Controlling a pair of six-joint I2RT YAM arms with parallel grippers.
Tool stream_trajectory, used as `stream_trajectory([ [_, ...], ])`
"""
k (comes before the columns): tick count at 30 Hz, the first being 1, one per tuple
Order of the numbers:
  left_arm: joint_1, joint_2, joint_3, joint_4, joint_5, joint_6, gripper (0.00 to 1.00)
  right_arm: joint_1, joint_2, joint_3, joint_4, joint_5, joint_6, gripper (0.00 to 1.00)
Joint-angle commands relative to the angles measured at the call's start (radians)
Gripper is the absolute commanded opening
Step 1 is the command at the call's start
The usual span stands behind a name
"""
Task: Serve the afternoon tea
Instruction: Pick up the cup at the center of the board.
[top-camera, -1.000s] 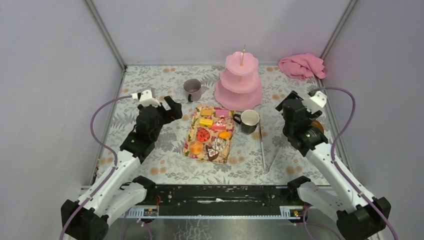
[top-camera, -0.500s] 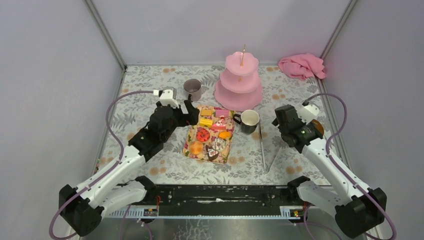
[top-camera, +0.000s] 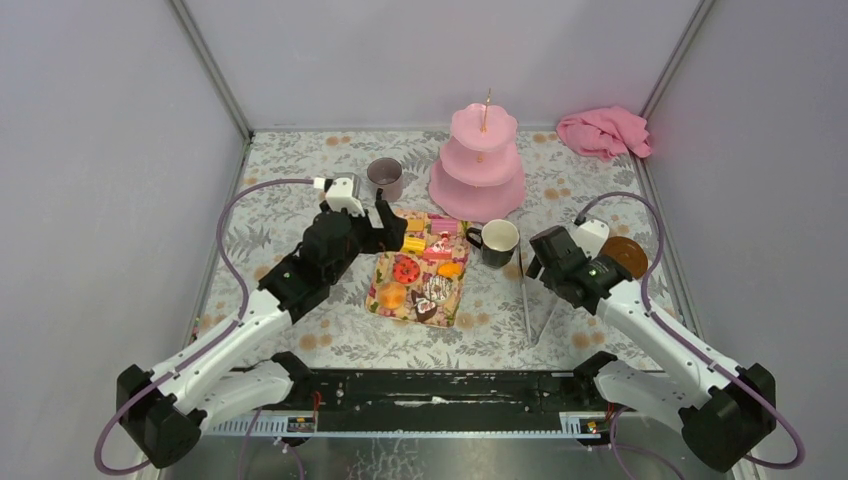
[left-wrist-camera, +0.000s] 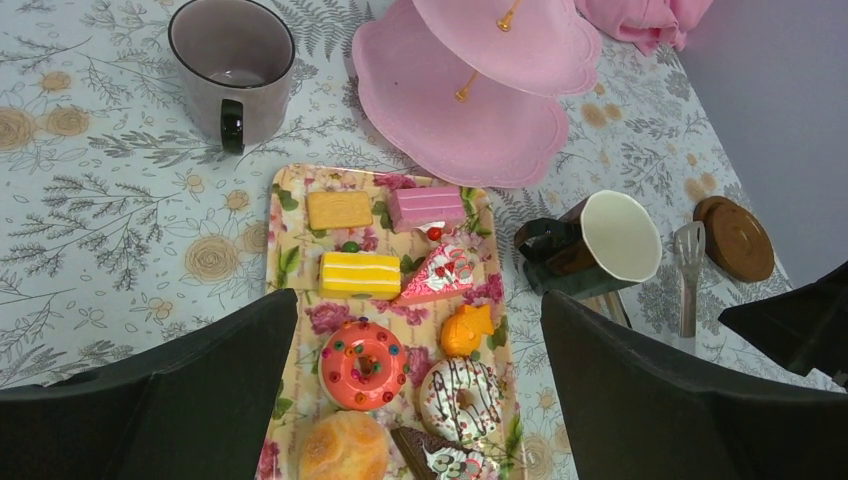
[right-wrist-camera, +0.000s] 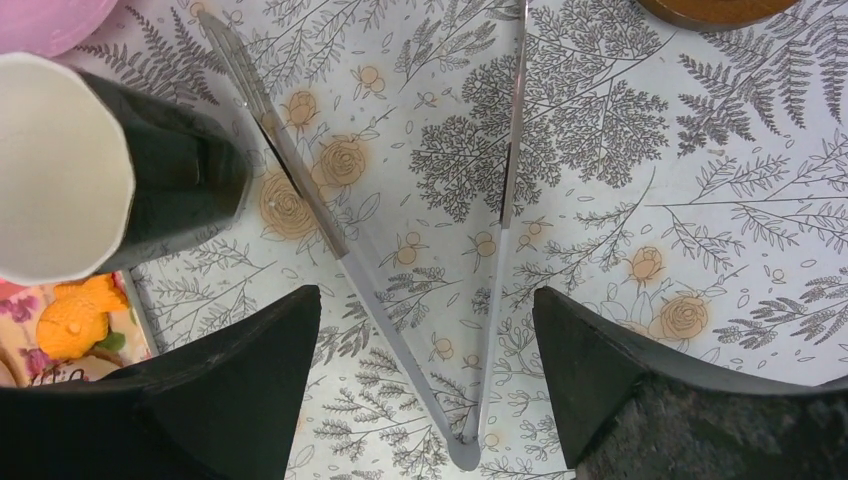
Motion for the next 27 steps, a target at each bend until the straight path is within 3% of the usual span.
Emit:
stream_trajectory([
  [1,-0.012,0.001,0.025,-0.010,0.033,-0.005,1.00,0.019,-0.022,-0.012,-0.006,-0.031,-0.040,0.85],
  [7,-0.031,0.072,0.029,0.037,0.095,0.017,1.00,0.025,-0.048,-0.038,0.092,-0.092,-0.126,0.81],
  [14,-0.035,0.133,0.028,0.081,0.111,0.018,1.00,0.024,-0.008,0.087,0.137,-0.127,-0.156,0.82],
  [27,-0.040,0.194,0.043,0.123,0.113,0.019,1.00,0.024,0.233,0.212,0.218,-0.111,-0.160,0.82],
])
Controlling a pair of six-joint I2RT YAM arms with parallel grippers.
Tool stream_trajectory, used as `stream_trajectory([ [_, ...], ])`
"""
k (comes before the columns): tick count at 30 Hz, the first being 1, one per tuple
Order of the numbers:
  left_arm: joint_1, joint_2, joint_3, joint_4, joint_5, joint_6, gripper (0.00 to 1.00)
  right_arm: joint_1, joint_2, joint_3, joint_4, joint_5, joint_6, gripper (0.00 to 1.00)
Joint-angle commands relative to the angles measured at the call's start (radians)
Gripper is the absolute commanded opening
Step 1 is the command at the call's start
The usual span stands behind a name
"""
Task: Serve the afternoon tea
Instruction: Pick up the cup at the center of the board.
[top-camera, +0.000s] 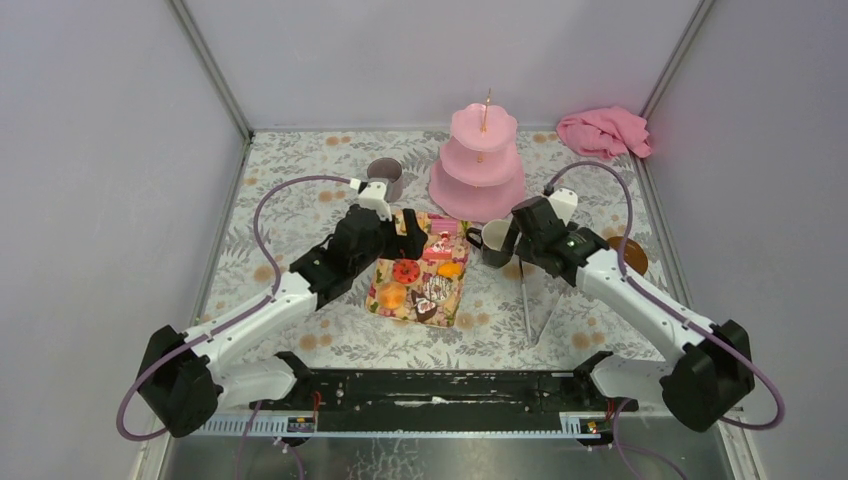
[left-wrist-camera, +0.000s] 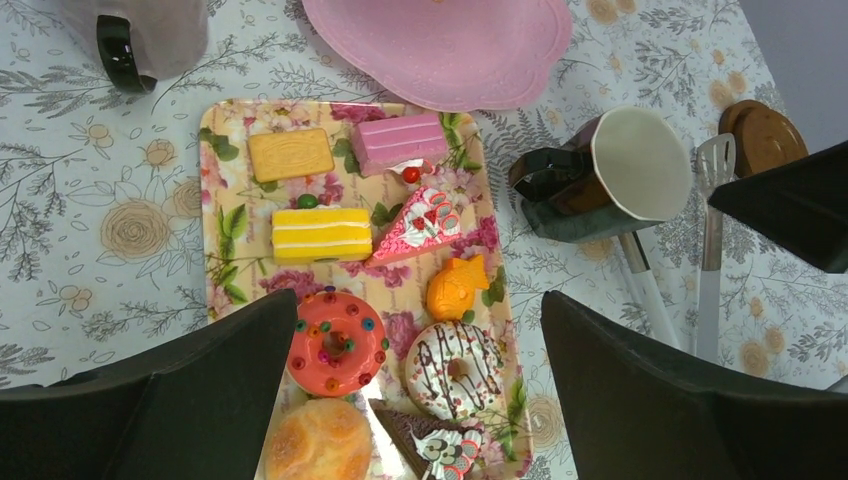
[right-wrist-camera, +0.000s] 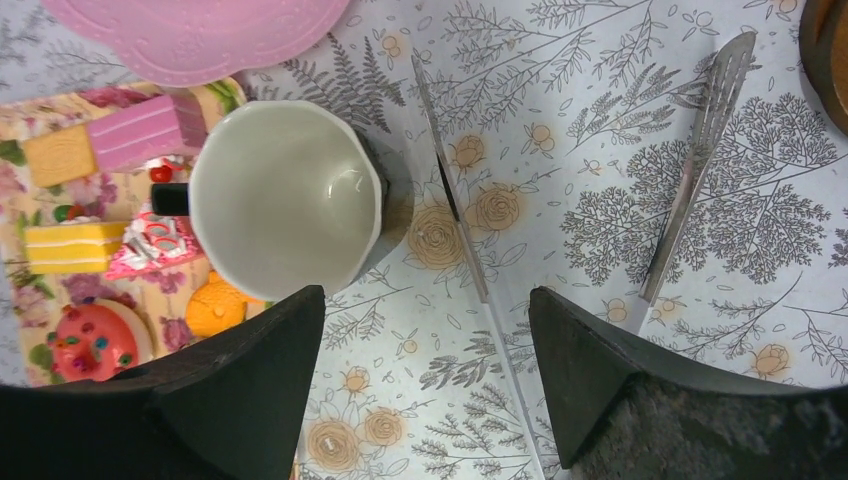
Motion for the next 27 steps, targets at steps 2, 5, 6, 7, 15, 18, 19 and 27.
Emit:
stream_trajectory([
  [2,-0.014,0.010,0.036,0.087,0.015,0.013,1.00,0.009,0.071,0.061,0.045,0.018,-0.017,0.82],
  [5,-0.018,0.011,0.027,0.099,0.015,0.011,1.00,0.008,0.094,0.074,0.064,0.031,-0.017,0.81],
  [6,-0.020,0.011,0.024,0.101,0.014,0.010,1.00,0.008,0.100,0.077,0.070,0.041,-0.017,0.81],
  [7,-0.022,0.011,0.022,0.102,0.014,0.010,1.00,0.007,0.109,0.082,0.075,0.044,-0.018,0.81],
  [15,-0.028,0.019,0.016,0.115,0.009,0.011,1.00,-0.014,0.178,0.102,0.090,0.037,-0.014,0.79],
  [18,-0.030,0.022,0.011,0.121,0.004,0.011,1.00,-0.027,0.196,0.093,0.093,0.032,-0.011,0.76],
  [19,-0.030,0.023,0.010,0.127,0.001,0.011,1.00,-0.034,0.201,0.084,0.100,0.029,-0.010,0.75],
  [27,-0.035,0.040,0.001,0.144,-0.004,0.014,1.00,-0.077,0.247,0.050,0.157,-0.028,-0.021,0.69],
])
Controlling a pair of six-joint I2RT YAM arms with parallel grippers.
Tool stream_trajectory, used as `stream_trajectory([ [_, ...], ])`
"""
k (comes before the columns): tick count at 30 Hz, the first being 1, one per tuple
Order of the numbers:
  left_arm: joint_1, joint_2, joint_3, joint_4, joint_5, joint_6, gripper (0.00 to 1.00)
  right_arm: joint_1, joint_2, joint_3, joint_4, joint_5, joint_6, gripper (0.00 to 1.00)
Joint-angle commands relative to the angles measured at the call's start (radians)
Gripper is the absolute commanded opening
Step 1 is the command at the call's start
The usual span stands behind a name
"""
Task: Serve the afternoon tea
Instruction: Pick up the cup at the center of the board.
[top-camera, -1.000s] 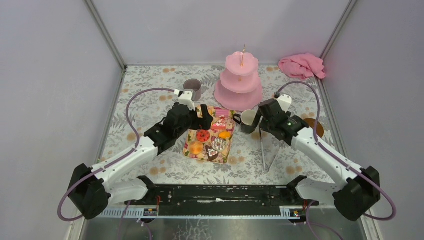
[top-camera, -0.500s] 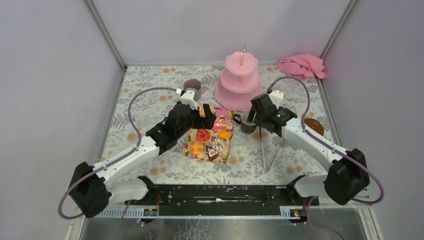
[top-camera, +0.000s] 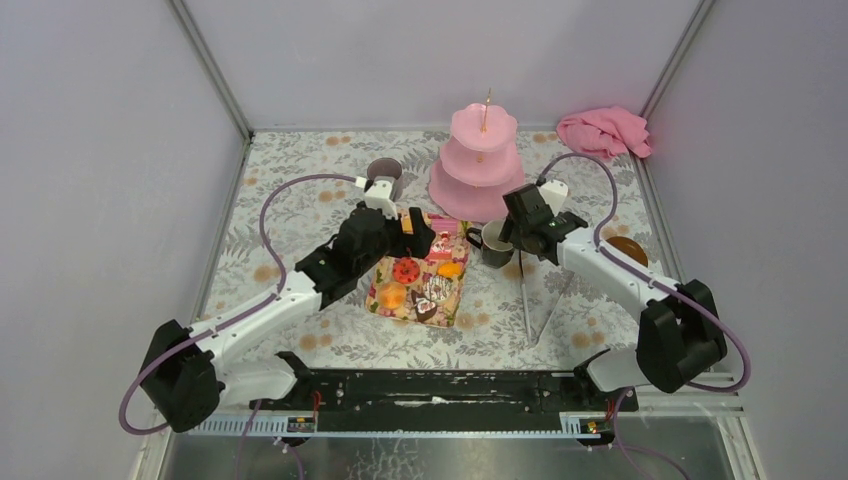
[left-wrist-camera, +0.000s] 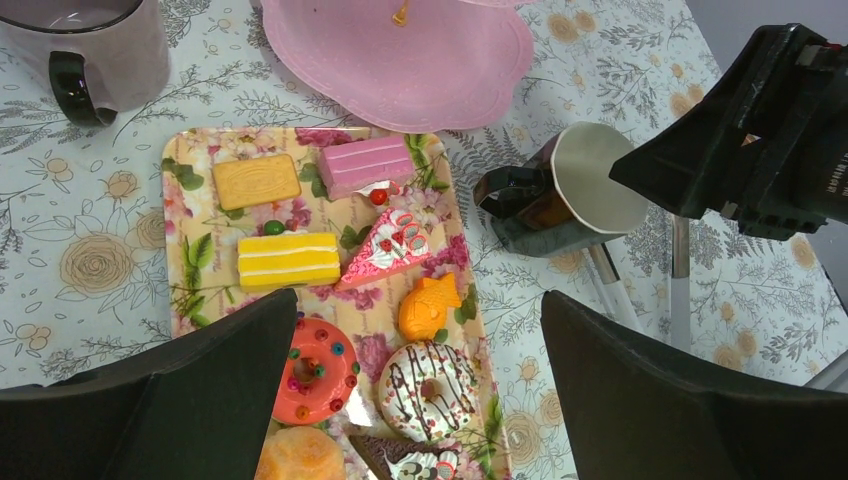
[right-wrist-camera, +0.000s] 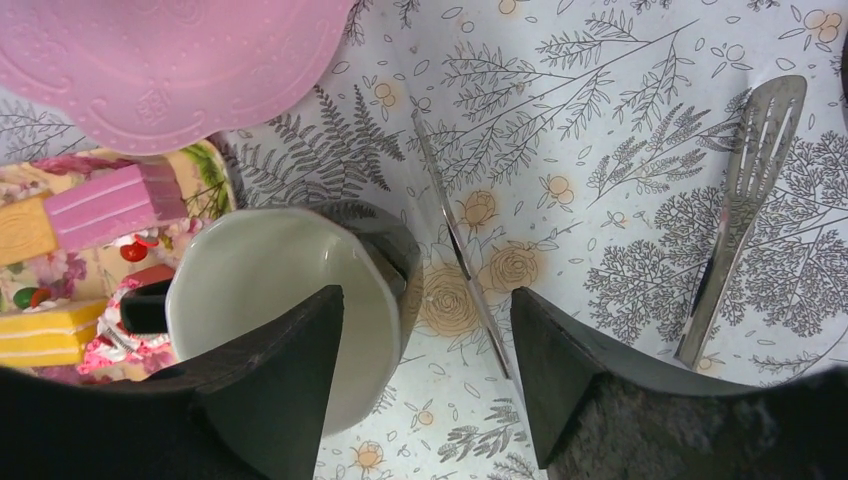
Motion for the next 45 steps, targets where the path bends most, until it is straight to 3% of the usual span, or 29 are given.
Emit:
stream_trajectory([
  [1,-0.010,0.015,-0.003,0.068,-0.014,0.014,1.00,-0.017,0.039,0.003,0.044,-0.032,-0.019,0.68],
  [7,-0.014,0.025,-0.004,0.078,-0.030,0.009,1.00,-0.018,0.094,0.056,0.022,-0.030,-0.053,0.66],
  [23,-0.032,0.064,0.000,0.086,-0.070,0.005,1.00,-0.029,0.143,0.076,0.018,-0.057,-0.083,0.39],
  [38,-0.043,0.081,-0.004,0.086,-0.062,0.032,1.00,-0.031,0.151,0.111,-0.003,-0.083,-0.134,0.00],
  [45,-0.046,0.097,0.000,0.127,0.044,0.070,1.00,-0.030,0.088,0.143,-0.011,-0.122,-0.213,0.00],
])
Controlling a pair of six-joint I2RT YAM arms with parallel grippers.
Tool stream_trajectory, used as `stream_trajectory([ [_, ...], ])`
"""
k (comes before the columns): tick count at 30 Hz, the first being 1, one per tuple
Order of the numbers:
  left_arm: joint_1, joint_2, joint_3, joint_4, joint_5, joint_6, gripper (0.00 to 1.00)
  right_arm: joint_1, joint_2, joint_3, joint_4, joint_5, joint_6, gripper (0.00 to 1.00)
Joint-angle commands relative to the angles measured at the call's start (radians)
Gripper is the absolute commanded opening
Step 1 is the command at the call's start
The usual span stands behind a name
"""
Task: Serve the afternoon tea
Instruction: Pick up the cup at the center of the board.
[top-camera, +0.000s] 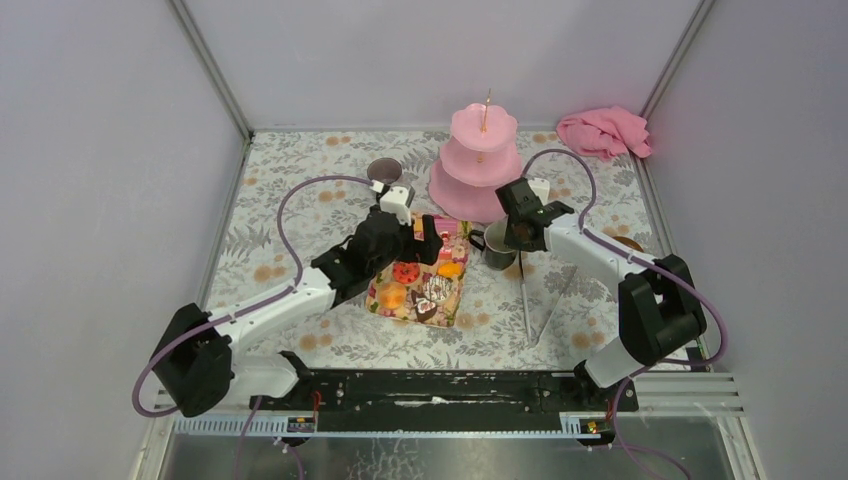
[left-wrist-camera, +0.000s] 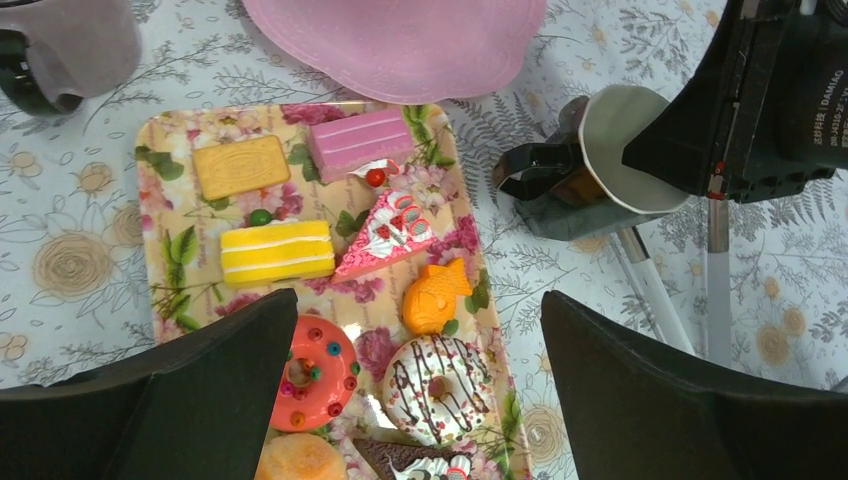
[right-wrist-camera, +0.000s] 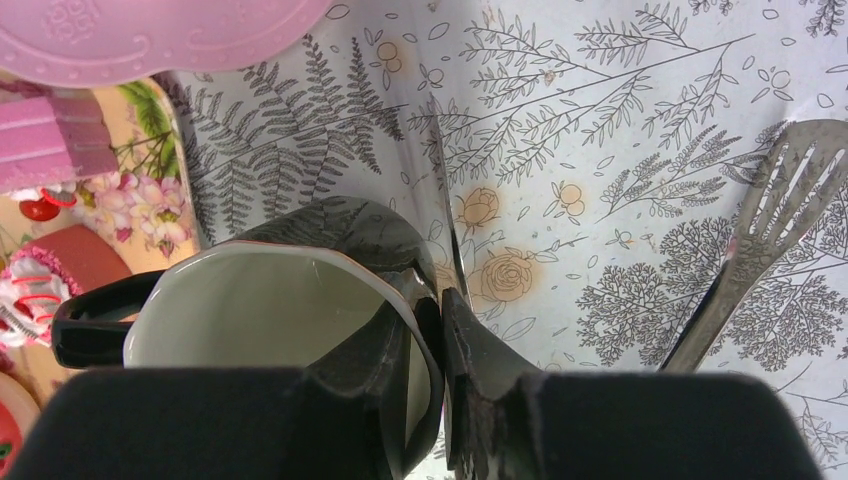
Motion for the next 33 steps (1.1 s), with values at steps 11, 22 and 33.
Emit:
stream_trajectory([
  [11,-0.022,-0.028,0.058,0.063,0.321,0.193,1.00,-0.005,-0.199,0.123,-0.078,-0.145,-0.180,0.00],
  [22,-0.141,0.122,0.310,-0.195,0.295,0.467,1.00,-0.005,-0.308,0.149,-0.189,-0.249,-0.212,0.00],
  [33,-0.216,0.221,0.416,-0.288,0.249,0.672,0.96,-0.004,-0.373,0.175,-0.272,-0.298,-0.241,0.00],
])
